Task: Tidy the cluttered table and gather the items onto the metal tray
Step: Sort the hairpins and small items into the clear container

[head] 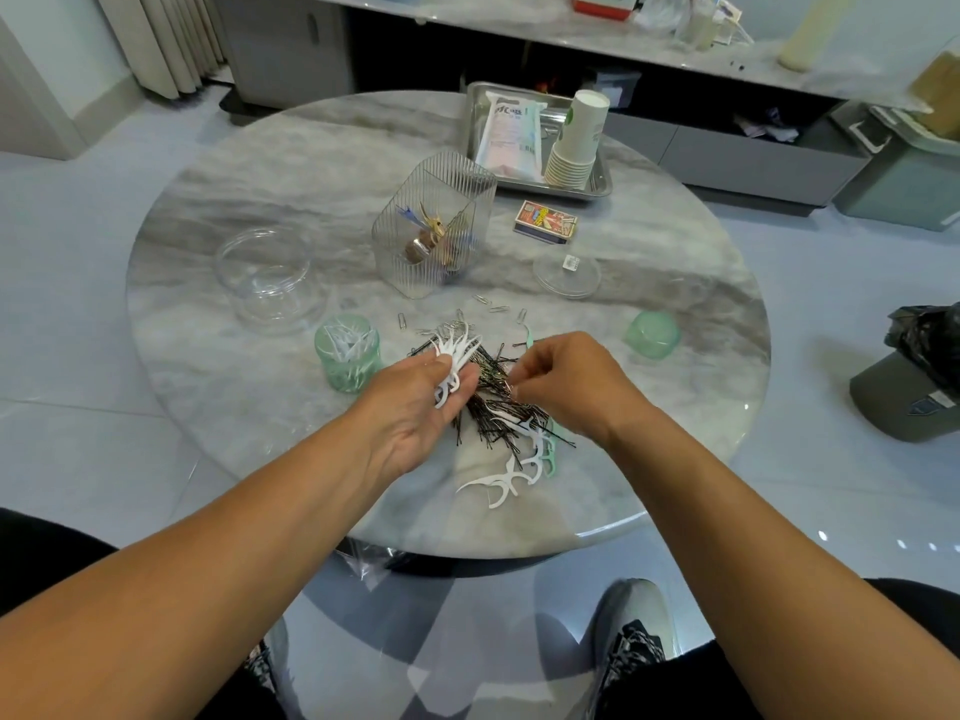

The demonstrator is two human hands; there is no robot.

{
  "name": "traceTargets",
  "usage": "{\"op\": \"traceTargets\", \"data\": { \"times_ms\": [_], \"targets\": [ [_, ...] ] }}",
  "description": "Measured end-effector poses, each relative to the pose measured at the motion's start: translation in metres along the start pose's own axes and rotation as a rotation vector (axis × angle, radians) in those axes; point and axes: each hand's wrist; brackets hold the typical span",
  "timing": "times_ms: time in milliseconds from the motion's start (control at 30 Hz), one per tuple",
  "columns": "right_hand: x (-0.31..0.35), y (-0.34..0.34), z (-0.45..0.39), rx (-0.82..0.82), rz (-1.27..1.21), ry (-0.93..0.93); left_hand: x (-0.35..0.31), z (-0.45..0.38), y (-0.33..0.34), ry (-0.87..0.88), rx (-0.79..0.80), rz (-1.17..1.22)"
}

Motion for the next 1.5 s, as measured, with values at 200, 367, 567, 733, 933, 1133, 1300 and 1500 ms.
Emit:
{"op": "traceTargets", "data": {
  "times_ms": [200, 367, 567, 733, 933, 1133, 1300, 1500],
  "targets": [
    [-0.009, 0.016, 0.008, 0.196, 0.303, 0.013, -0.001, -0.001, -0.004, -0.013, -0.059, -0.001],
    [-0.016, 0.017, 0.004, 0.155, 0.289, -0.028, 0.002, -0.002, -0.007, -0.017, -0.053, -0.025],
    [-0.020, 0.016, 0.003, 0.132, 0.306, -0.055, 0.002, -0.005, -0.013, -0.016, -0.056, -0.031],
    [-0.019, 0.014, 0.003, 0.163, 0.349, -0.046, 0.002, -0.005, -0.015, -0.036, -0.052, -0.037],
    [-0.022, 0.013, 0.005, 0.114, 0.507, -0.069, 0.004, -0.006, -0.015, -0.041, -0.039, -0.059],
    [-0.025, 0.019, 0.005, 0.097, 0.584, -0.111, 0.004, -0.007, -0.016, -0.032, -0.039, -0.059],
    [-0.027, 0.017, 0.001, -0.019, 0.379, -0.062, 0.003, -0.008, -0.016, -0.034, -0.037, -0.053],
    [-0.023, 0.005, -0.005, -0.168, -0.220, 0.034, 0.005, -0.005, -0.010, -0.020, -0.030, -0.079]
  ]
}}
Point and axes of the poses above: each hand's wrist, its own z-axis away from the middle knuckle, its own y-axis out of the palm, x = y × z, and after that the axes turned 11 degrees about -y, right-handed
